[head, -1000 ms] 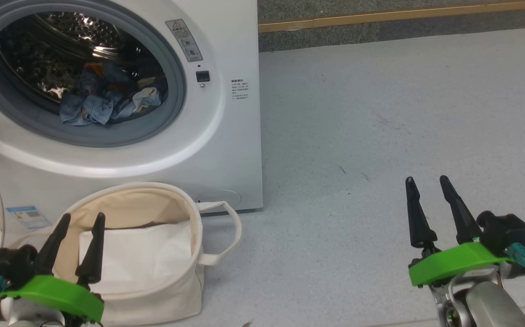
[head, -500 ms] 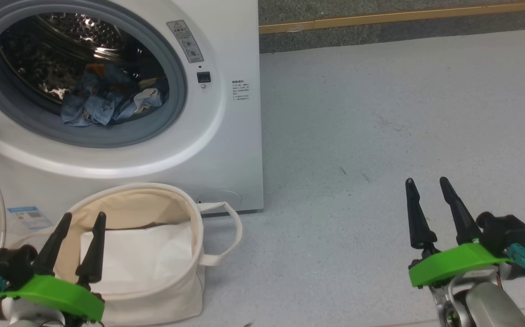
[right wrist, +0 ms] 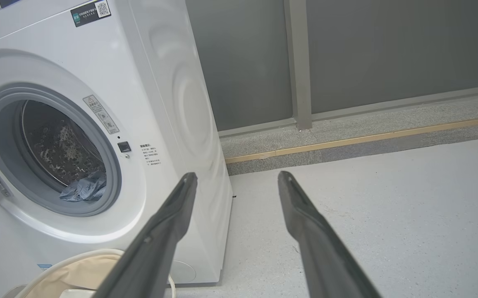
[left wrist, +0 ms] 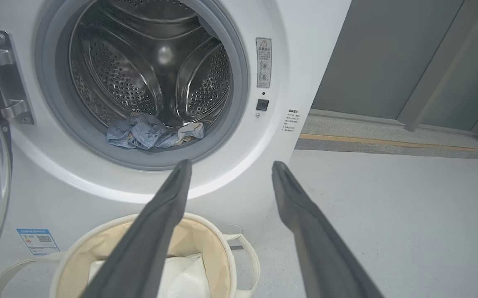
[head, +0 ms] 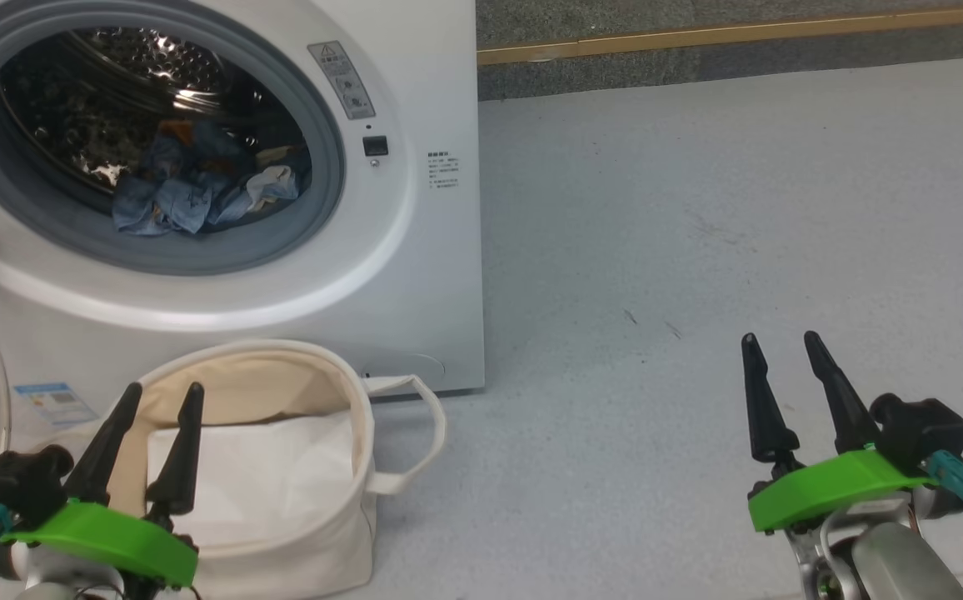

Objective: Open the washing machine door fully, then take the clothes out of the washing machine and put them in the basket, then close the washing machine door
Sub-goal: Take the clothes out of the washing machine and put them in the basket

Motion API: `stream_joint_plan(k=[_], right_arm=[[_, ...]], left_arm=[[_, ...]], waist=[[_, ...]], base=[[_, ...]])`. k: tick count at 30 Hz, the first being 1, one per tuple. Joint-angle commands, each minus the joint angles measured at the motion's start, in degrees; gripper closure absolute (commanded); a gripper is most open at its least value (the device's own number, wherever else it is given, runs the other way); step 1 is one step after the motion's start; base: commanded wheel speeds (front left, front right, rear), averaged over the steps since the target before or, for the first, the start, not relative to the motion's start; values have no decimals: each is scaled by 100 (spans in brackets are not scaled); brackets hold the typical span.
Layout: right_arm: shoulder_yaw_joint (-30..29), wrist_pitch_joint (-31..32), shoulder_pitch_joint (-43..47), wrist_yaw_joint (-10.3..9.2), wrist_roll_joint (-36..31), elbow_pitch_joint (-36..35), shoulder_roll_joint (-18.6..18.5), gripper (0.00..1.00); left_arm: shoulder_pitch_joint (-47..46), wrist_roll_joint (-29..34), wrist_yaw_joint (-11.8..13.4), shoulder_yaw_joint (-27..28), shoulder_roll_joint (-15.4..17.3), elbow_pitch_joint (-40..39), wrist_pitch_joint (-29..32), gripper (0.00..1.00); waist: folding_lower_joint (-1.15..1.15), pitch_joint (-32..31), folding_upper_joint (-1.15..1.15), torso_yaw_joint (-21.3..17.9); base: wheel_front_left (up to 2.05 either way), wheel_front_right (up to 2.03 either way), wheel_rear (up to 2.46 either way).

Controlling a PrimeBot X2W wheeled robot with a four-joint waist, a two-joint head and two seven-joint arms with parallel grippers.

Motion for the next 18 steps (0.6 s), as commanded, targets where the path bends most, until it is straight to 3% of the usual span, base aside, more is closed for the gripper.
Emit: stream_joint_plan(k=[1, 18], right_arm=[[109, -70, -155, 6, 10, -147, -50, 0], [131, -70, -167, 6, 16, -163, -5, 0]], left_arm=[[-378, -35, -22, 220, 239, -196, -10, 0], [-638, 84, 172, -26, 31, -165, -161, 0]], waist=[[0, 6, 0, 3], [0, 115, 0, 82]], base=[[148, -143, -6], [183, -190, 7]])
